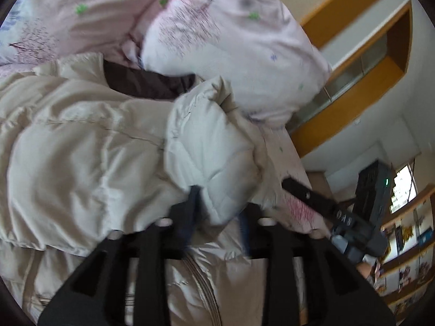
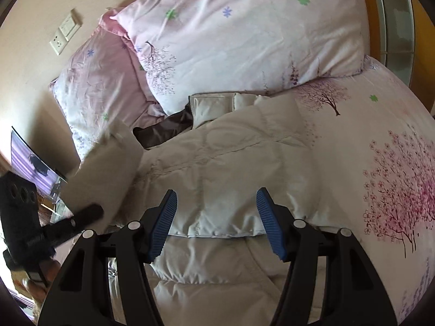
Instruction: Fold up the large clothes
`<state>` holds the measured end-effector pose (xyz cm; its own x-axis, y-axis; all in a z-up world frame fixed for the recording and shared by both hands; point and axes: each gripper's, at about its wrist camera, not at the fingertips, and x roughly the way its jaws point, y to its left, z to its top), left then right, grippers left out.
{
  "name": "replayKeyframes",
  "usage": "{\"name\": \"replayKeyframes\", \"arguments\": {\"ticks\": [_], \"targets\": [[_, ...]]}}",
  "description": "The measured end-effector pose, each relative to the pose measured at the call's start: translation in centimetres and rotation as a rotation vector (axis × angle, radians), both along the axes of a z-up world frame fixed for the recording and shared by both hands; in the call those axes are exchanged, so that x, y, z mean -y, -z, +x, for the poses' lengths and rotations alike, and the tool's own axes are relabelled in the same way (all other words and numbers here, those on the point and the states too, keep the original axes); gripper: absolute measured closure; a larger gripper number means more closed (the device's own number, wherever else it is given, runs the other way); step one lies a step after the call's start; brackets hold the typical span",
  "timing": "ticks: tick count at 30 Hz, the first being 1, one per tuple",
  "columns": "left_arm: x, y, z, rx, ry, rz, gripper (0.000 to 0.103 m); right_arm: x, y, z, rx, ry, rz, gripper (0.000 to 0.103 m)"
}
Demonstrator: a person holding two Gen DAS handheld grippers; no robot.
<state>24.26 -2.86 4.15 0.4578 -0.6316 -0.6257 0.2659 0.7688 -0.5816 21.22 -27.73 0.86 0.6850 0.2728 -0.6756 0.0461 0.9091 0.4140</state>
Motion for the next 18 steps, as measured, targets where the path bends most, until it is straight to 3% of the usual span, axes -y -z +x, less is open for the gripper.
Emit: {"name": "replayKeyframes", "arguments": {"ticks": [2,3,7,10,13,14,16,18], "targets": [[0.7,-0.2,-0.6,0.026,0.025,0.008,0.021,0.1,0.0,0.1,0.002,0.002,0.011,0.040],[0.7,-0.7,-1.0,0.055,0.026,0.019,0.018,0.0,-0.1,0.1,0.005,0.000,0.019,0.040],[-0.9,-2.9,-3.7,0.149,0.043,0.004,0.011,-0.7,0.1,0.1,-0.004,-0.065,0.093,0.041],[-4.2,-4.5,-6.3,0.226,-0.008,0.029,0.010,-2.1,0.8,0.7,-0.040,-0.148,0.180,0.044],[-8.3,-4.9,-8.9,0.297,-0.121,0.136,0.009,-3.9,2.3,1.7,-0.108,-0.219,0.236,0.046],[-10.3,-4.5,-10.0,0.313,-0.178,0.205,0.007,-4.7,2.9,2.1,-0.134,-0.237,0.243,0.049],[-13.1,-3.5,-11.5,0.311,-0.252,0.301,0.007,-6.0,3.6,2.6,-0.161,-0.273,0.248,0.055],[-15.4,-2.5,-11.9,0.285,-0.308,0.364,0.006,-7.4,3.9,3.1,-0.169,-0.300,0.218,0.083]]}}
